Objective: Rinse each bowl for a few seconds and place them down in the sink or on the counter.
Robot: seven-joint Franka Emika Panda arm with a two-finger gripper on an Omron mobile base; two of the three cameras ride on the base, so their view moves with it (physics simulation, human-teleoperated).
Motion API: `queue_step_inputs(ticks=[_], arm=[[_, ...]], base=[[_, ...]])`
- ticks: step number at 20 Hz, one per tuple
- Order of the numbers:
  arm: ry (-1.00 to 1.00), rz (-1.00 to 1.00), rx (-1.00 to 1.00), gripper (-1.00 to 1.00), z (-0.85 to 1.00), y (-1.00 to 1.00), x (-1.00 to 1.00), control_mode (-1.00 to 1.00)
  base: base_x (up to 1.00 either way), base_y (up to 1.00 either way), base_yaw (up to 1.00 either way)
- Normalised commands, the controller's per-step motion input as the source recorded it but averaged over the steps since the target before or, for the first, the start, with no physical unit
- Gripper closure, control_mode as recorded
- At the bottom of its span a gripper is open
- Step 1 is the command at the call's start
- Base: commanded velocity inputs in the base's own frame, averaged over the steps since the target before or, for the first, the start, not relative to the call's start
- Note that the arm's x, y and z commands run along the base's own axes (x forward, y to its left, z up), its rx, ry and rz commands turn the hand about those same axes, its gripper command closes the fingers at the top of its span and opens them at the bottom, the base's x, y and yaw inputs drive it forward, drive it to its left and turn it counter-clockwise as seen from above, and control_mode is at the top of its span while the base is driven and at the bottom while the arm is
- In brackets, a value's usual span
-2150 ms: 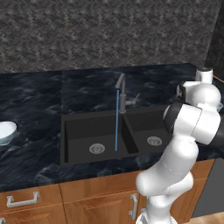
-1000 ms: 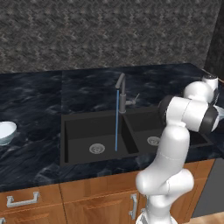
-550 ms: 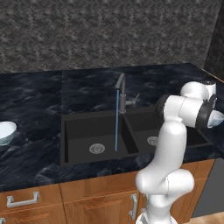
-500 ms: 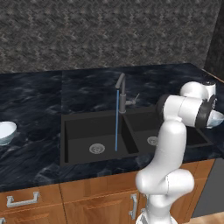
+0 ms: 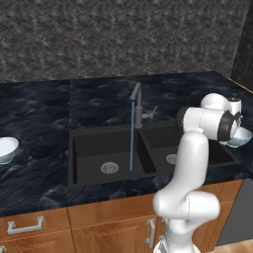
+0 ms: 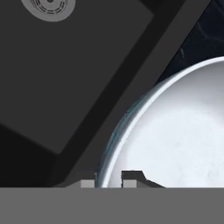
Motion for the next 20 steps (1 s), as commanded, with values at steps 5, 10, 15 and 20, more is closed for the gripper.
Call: queue_step_inputs(ticks=[5, 10, 15, 20], arm=[[0.01, 0.0, 0.01, 1.0, -0.3, -0.13, 0.15, -1.0], [0.01, 0.0, 0.0, -1.0, -0.25, -0.16, 0.16, -1.0], [0.01, 0.0, 0.0, -1.0, -0.06, -0.02, 0.12, -1.0], [0.0, 0.0, 0.02, -1.0, 0.11, -0.01, -0.03, -1.0]], base=[[0.0, 0.0, 0.0], [0.0, 0.0, 0.0], [0.0, 0.0, 0.0], [0.0, 0.0, 0.0]])
